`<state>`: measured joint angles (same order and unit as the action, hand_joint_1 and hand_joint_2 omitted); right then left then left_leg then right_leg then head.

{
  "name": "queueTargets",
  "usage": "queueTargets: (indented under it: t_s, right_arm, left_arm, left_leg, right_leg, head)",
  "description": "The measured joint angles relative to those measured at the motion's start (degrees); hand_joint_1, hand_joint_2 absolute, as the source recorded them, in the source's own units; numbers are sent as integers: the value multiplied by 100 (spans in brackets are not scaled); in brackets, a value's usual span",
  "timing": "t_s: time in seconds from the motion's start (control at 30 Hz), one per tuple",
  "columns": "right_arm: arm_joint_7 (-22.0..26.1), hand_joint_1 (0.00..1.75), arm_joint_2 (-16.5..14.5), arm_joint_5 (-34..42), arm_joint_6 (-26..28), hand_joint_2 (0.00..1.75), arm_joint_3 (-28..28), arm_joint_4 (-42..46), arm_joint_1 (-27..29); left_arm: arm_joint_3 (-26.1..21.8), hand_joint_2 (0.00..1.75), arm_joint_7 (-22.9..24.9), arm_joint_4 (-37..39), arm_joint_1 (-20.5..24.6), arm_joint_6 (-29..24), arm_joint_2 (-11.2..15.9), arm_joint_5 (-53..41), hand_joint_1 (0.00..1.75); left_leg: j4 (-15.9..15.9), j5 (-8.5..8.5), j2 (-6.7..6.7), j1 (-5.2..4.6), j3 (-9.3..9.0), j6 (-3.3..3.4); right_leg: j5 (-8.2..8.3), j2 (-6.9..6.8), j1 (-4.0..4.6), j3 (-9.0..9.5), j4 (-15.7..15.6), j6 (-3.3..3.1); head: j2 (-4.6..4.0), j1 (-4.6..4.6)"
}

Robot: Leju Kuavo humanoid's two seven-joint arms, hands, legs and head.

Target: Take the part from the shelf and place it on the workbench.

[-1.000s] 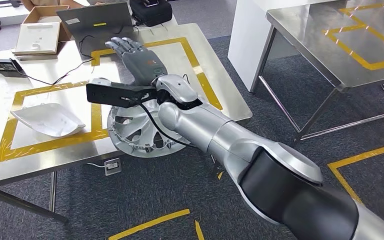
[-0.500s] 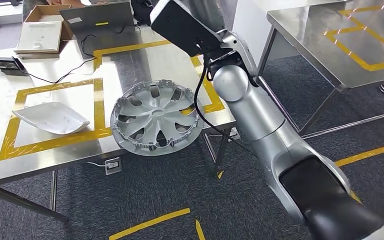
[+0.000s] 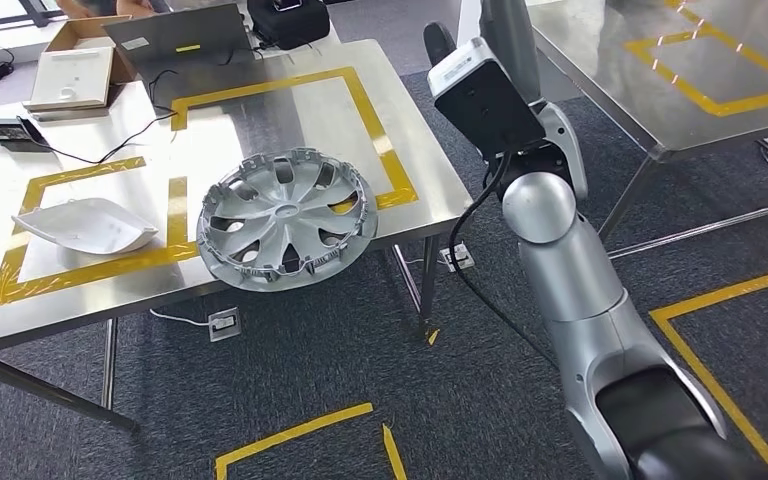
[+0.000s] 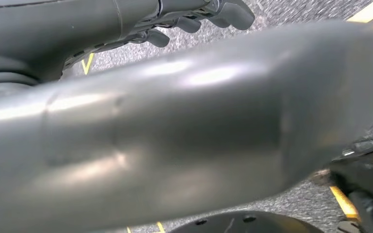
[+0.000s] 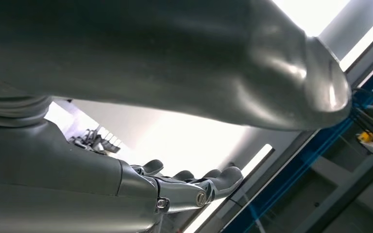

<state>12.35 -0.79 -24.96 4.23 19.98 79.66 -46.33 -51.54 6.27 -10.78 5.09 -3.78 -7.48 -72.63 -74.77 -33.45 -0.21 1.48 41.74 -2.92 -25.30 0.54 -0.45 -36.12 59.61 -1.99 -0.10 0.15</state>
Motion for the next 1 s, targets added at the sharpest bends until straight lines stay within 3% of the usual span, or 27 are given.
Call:
queueTargets:
  t_s: [0.03,0.07,0.1,0.17,0.23,0.3,0.33,0.4,0.47,0.5,0.53,0.6,0.67,0.7,0.73,0.8,0.87,0.97,1.0]
  right_arm:
    - [25,0,58,-20,5,0,-33,19,73]
    - [52,0,115,-45,12,0,-66,33,141]
    - [84,0,176,-66,24,0,-100,40,197]
    - [158,0,297,-88,72,0,-182,39,312]
    - [250,0,413,-79,133,0,-276,24,463]
    - [314,0,539,-56,175,0,-361,-7,629]
    - [334,0,624,-43,191,0,-407,-28,714]
    - [368,0,819,10,220,0,-516,-92,914]
    - [390,0,977,60,234,0,-614,-168,1165]
    - [391,0,1038,59,236,0,-640,-217,1330]
    - [375,0,1090,34,239,0,-654,-282,1503]
    - [295,0,1169,-68,263,0,-666,-476,1842]
    - [237,0,1198,-149,303,0,-690,-726,2078]
    - [227,0,1201,-168,323,0,-717,-890,2167]
    - [220,0,1201,-177,340,0,-750,-1073,2239]
    - [188,0,1196,-180,364,0,-830,-1561,2339]
    - [180,0,1179,-167,379,0,-918,-2115,2389]
    - [170,0,1144,-150,382,0,-1102,-2972,2438]
    - [124,0,1133,-134,341,0,-1174,-3281,2463]
  left_arm:
    - [0,0,-3,-1,1,0,0,0,0]
    - [0,0,-10,-1,2,0,0,0,0]
    - [0,0,-21,-2,6,0,0,0,0]
    - [0,0,-49,-8,24,-1,-2,-9,0]
    - [0,0,-63,-11,37,-2,-12,-32,0]
    - [1,0,-63,-9,35,3,-28,-59,0]
    - [1,0,-62,-9,35,6,-32,-73,0]
    - [2,0,-59,-11,38,11,-37,-105,0]
    - [2,0,-56,-15,35,13,-34,-134,0]
    - [2,0,-54,-15,31,15,-36,-143,0]
    - [2,0,-52,-14,28,17,-37,-151,0]
    - [2,0,-54,-13,28,20,-43,-161,0]
    - [2,0,-61,-19,38,19,-43,-163,0]
    - [2,0,-63,-22,42,17,-42,-160,0]
    - [2,0,-61,-25,47,15,-40,-152,0]
    - [2,0,-48,-26,40,11,-39,-135,0]
    - [2,0,-26,-25,20,10,-36,-125,0]
    - [2,0,0,-21,-1,-1,-36,-98,0]
    - [2,0,5,-20,-2,-10,-35,-85,0]
  left_leg:
    - [-6,59,0,-14,-104,27]
    - [188,192,0,-33,-314,66]
    - [531,304,-1,-56,-588,118]
    - [1260,329,-9,-110,-1101,204]
    - [1563,262,-17,-160,-1251,253]
    - [1614,367,0,-159,-1193,311]
    - [1643,442,11,-143,-1162,352]
    - [1690,604,31,-105,-1054,418]
    - [1690,733,27,-99,-902,441]
    - [1681,794,32,-99,-817,434]
    - [1666,849,38,-96,-730,424]
    - [1611,950,51,-84,-550,384]
    - [1540,1025,53,-84,-416,317]
    - [1516,1055,50,-90,-385,281]
    - [1511,1090,46,-97,-376,242]
    - [1528,1141,39,-90,-373,167]
    - [1375,908,32,-74,-276,110]
    - [502,49,27,-68,-49,68]
    - [197,-92,27,-69,-29,61]
  right_leg:
    - [49,-2,20,-64,3,-2]
    - [101,-2,39,-126,6,0]
    - [149,-2,52,-177,8,6]
    - [240,-11,67,-243,5,44]
    - [326,-26,48,-248,-19,115]
    - [400,-27,34,-245,-55,194]
    - [340,-23,35,-274,-23,225]
    - [-86,-18,11,-415,344,283]
    - [-605,-22,-17,-581,982,344]
    - [-699,-24,-29,-600,1240,371]
    - [-673,-25,-41,-546,1360,393]
    - [-415,-31,-67,-152,1063,423]
    - [-396,-25,-66,368,388,401]
    - [-455,-18,-59,514,148,363]
    - [-513,-9,-40,562,36,311]
    - [-453,-15,-34,503,1,195]
    - [-323,-38,-49,406,-19,98]
    - [-112,-59,-48,178,-29,39]
    - [-44,-65,-40,93,-25,40]
  head:
    - [0,1]
    - [0,1]
    - [0,1]
    - [-1,9]
    - [0,11]
    - [1,3]
    - [0,9]
    - [0,21]
    - [0,31]
    - [0,31]
    - [0,32]
    - [-1,32]
    - [0,32]
    - [0,40]
    - [1,46]
    - [1,65]
    - [0,66]
    - [0,60]
    - [1,59]
